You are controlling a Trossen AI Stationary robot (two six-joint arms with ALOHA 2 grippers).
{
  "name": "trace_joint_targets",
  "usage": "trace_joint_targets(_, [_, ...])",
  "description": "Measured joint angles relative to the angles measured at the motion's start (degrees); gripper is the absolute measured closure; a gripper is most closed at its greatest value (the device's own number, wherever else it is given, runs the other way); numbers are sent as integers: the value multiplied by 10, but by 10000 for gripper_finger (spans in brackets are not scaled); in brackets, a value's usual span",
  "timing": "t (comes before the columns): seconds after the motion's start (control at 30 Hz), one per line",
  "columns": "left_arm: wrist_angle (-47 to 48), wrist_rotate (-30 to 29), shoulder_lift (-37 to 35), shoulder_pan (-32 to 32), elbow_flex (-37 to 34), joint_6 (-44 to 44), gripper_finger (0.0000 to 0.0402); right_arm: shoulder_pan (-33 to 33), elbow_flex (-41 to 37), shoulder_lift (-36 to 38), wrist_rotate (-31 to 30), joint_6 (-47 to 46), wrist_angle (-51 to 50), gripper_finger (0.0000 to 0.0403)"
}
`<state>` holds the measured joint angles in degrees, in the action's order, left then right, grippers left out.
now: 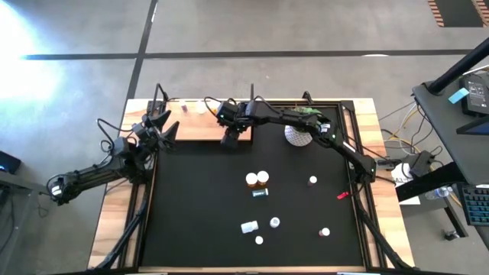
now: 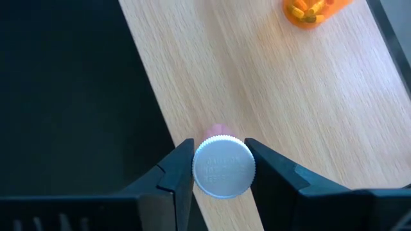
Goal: Pick and place medicine bottles onto shelf by color
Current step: Put the top pink pill bottle on the shelf
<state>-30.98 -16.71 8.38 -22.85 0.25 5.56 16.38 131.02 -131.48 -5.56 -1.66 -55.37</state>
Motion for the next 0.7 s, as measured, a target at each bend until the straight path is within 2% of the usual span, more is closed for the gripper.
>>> trace_joint_targets(0.27, [0, 0, 0, 0, 0, 0, 96, 0, 0, 0, 0, -4, 3, 245])
trace_joint_targets(0.7, [0, 0, 0, 0, 0, 0, 96, 2, 13, 4, -4, -13, -5, 224])
